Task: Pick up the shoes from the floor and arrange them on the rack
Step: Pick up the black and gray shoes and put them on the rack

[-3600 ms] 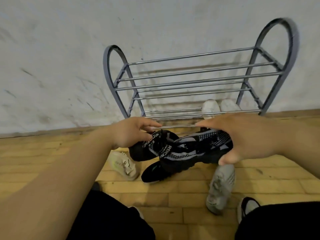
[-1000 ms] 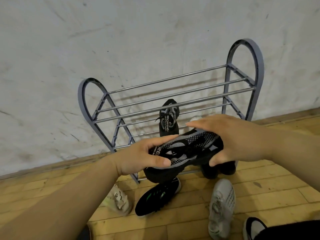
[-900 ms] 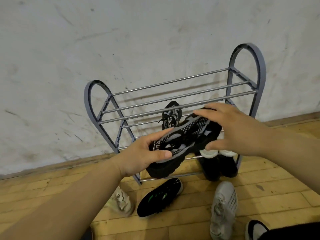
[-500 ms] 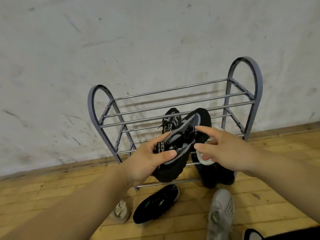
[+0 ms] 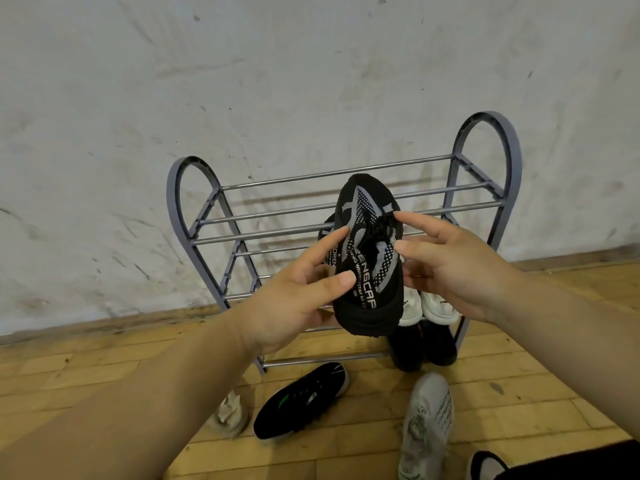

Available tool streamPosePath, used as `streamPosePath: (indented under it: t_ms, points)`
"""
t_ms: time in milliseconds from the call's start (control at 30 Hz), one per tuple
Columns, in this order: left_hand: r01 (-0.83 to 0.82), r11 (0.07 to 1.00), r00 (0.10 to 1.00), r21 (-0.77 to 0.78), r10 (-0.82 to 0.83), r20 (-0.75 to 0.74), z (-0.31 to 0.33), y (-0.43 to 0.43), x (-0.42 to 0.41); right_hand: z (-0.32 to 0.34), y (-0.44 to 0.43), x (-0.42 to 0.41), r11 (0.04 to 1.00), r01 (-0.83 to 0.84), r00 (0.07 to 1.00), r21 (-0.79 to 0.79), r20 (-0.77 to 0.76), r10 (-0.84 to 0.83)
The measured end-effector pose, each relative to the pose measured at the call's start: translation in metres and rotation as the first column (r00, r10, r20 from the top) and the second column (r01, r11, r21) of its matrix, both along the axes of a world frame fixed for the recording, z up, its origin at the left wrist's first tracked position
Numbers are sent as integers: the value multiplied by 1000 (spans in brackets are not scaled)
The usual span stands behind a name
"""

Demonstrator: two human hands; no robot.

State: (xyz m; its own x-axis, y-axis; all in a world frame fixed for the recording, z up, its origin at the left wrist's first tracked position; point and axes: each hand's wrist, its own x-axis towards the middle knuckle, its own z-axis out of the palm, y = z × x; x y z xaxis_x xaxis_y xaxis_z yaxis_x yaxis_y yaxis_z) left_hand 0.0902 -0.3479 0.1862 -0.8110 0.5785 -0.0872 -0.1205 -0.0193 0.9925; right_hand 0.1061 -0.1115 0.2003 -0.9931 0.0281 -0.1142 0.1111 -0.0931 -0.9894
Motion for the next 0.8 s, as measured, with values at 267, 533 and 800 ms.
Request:
streamPosePath:
  t_ms: [267,533,800]
  points:
    - [-219,970,971,104,227,-73,3,11,-1,18,2,12,976,-218,976,-14,-23,218]
    - [-279,953,941,120,297,-164,11,24,6,13,-1,24,981,-176,975,-80,-153,163]
    - [-311,950,915,42,311,-256,12,36,12,17,2,32,983,-97,984,-158,-166,70]
